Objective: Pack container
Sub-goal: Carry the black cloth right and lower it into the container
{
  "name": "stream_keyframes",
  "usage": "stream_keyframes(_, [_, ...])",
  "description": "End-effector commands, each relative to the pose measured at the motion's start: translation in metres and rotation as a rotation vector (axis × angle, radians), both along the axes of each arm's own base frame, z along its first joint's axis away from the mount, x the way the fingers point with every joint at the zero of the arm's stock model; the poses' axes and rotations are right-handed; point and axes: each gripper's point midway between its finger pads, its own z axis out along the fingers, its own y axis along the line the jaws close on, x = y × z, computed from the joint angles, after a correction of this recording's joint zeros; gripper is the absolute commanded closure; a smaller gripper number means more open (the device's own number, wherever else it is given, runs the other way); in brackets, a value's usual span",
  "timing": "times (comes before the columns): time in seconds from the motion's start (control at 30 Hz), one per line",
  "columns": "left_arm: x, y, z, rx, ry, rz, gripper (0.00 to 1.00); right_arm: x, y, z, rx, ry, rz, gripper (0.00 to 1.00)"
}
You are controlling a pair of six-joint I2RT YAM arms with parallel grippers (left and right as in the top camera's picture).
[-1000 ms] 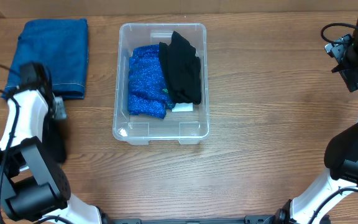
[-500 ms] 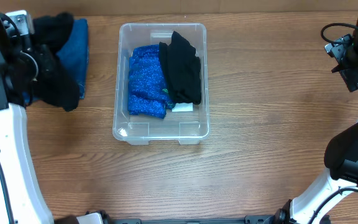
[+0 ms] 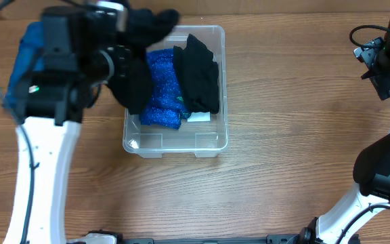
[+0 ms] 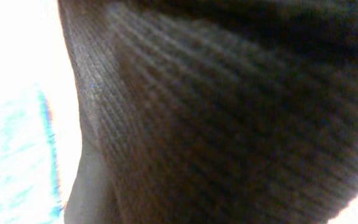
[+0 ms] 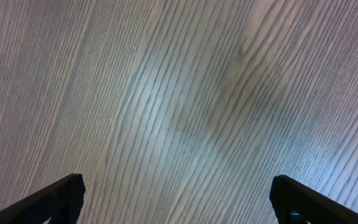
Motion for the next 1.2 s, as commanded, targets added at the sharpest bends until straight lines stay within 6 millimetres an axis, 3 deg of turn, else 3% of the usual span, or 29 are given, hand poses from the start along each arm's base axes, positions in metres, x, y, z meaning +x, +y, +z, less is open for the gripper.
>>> stream_keyframes(0.0, [0.011,-0.041,-0.02,0.134,-0.013,-0.19,0.96,0.0,-0.002,0.001,-0.007,-0.002,-0.007,0.0])
stream_keyframes(0.2, [0.022,-0.079,-0.077,0.256,0.072,-0.349,0.96,0.0,-0.002,0.001,-0.007,-0.002,-0.007,0.0])
stream_keyframes(0.33, [0.022,-0.097,-0.105,0.302,0.116,-0.43,0.96,0.0,-0.002,0.001,-0.007,-0.002,-0.007,0.0])
stream_keyframes(0.53, [0.003,-0.111,-0.136,0.387,0.198,-0.568,0.96,0.0,-0.002,0.001,-0.007,-0.002,-0.007,0.0])
stream_keyframes(0.97, [-0.057,-0.09,-0.16,0.45,0.463,-0.646,0.96,0.0,-0.002,0.001,-0.007,-0.002,-0.007,0.0])
stream_keyframes(1.17, [-0.066,-0.086,-0.163,0.456,0.502,-0.654,0.79,0.0,-0.002,0.001,-0.007,-0.002,-0.007,0.0])
